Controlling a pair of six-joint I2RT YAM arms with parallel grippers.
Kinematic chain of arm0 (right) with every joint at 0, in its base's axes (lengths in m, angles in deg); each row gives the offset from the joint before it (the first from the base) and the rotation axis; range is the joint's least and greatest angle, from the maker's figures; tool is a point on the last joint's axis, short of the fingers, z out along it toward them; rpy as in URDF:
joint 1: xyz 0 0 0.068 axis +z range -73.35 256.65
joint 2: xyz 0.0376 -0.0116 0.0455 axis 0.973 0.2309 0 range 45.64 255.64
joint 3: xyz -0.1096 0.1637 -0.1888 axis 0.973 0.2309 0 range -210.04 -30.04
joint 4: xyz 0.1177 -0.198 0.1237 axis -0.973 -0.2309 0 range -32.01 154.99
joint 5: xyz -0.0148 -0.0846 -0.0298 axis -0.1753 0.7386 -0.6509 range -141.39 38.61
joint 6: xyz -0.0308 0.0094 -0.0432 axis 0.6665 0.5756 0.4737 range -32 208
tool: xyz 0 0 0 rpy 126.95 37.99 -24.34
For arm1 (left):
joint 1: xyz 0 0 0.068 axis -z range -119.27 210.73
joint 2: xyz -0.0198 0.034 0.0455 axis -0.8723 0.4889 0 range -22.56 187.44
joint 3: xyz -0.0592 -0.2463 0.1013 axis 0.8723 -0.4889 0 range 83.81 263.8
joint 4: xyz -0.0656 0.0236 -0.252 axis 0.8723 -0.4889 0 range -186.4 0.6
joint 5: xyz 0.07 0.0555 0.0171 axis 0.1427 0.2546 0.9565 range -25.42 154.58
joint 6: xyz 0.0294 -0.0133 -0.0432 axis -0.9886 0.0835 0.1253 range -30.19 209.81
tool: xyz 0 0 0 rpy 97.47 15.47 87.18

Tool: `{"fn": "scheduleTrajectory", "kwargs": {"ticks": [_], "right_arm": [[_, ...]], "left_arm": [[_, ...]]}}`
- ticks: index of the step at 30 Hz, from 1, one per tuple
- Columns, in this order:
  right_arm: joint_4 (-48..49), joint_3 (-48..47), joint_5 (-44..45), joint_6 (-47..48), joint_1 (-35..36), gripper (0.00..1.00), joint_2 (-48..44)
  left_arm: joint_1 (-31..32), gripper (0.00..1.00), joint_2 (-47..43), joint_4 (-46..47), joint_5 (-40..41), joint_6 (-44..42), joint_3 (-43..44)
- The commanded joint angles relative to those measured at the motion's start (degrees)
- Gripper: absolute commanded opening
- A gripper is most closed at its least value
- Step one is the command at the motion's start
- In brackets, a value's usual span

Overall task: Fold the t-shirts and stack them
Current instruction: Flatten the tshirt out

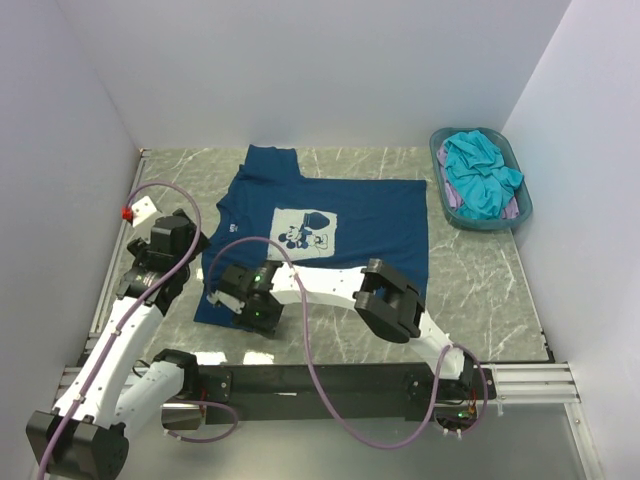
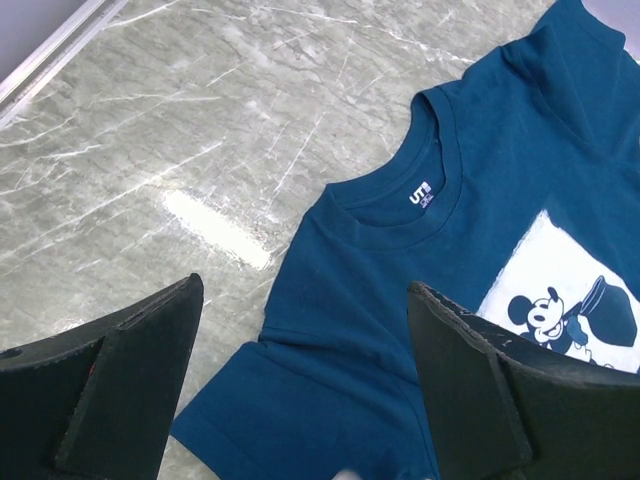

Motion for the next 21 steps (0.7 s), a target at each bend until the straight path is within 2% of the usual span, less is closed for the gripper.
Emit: {"fn": "scheduleTrajectory", "kwargs": {"ticks": [1,4,9,12,16,21], "right_arm": [[-0.91,1.43,0.33,1.63,1.98,0.55,-4.92],[3.83,2.76,2.63,-0.22,1.63,0.55,-8.08],[8.59,-0.48,5.97,-2.33,-0.38,0.53,-9.33],[10.54,-3.73,5.98,-2.16,-1.09,0.53,-7.49],[9.92,-10.94,10.1,-0.93,-1.62,0.52,-0.21],[12.82,-12.0,11.78,-0.14,-2.32,0.52,3.23]], "left_arm": [[-0.14,0.89,-1.38,1.34,1.8,0.29,-0.02],[-0.14,0.88,-1.99,0.99,2.86,0.81,-0.02],[-0.41,0.89,-3.93,0.46,4.88,1.87,-0.19],[-0.76,0.89,-4.81,0.72,5.06,1.96,-0.54],[-2.07,0.89,-4.55,0.64,4.88,2.22,-0.28],[-2.87,0.89,-4.46,1.07,3.74,2.13,-0.37]]}}
